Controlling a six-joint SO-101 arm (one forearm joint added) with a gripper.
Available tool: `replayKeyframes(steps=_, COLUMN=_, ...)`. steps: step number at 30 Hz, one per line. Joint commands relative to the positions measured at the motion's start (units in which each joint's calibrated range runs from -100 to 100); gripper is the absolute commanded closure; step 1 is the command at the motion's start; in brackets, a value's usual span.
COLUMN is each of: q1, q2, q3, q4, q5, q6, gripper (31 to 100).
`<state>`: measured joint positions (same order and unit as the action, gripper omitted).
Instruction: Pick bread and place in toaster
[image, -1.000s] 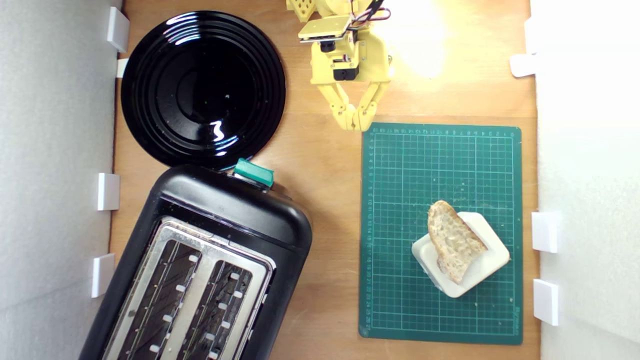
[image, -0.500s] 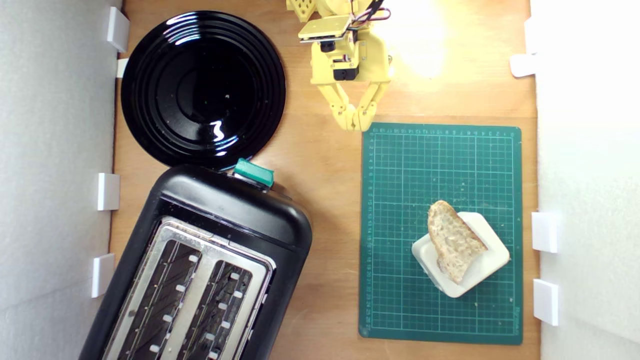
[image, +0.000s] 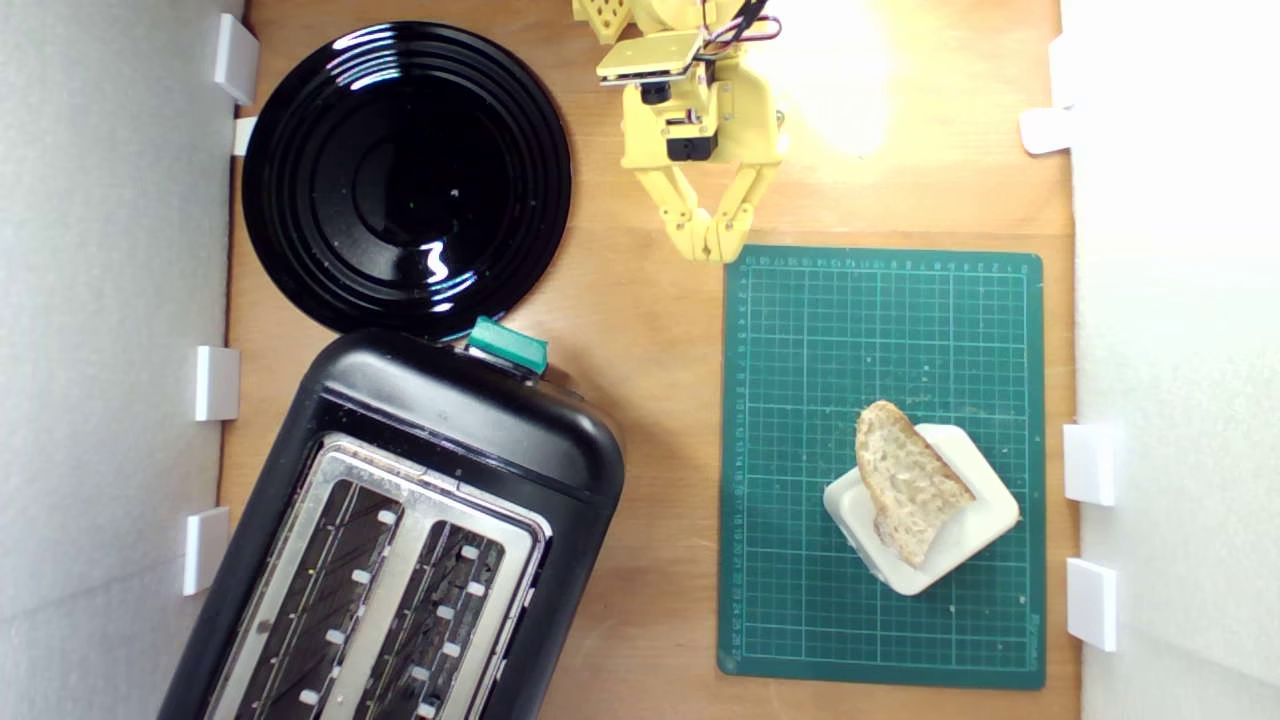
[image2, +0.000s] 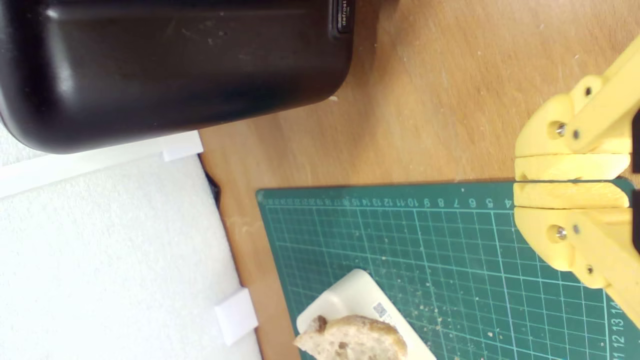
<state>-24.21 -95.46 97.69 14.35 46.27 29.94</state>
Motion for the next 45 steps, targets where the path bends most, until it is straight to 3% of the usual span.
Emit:
replayKeyframes(steps=1, q1=0.0, q2=-0.7, q3=0.4, q4=0.1, q5=0.1, q6=0.3, gripper=90.8)
replayKeyframes(steps=34, q1=-0.5, q2=2.3, q3=-0.3, q4=0.4, q5=-1.0, q6=0.7, gripper=90.1)
replayKeyframes(steps=41, q1=0.1, q2=15.3, q3=-2.7, q4=0.2, q5=-18.5, q6=-0.3, gripper=90.1)
replayKeyframes(steps=45, q1=0.2, q2=20.7, q3=-7.3, q4=1.0, q5=-28.1, q6=-5.9, gripper=90.1)
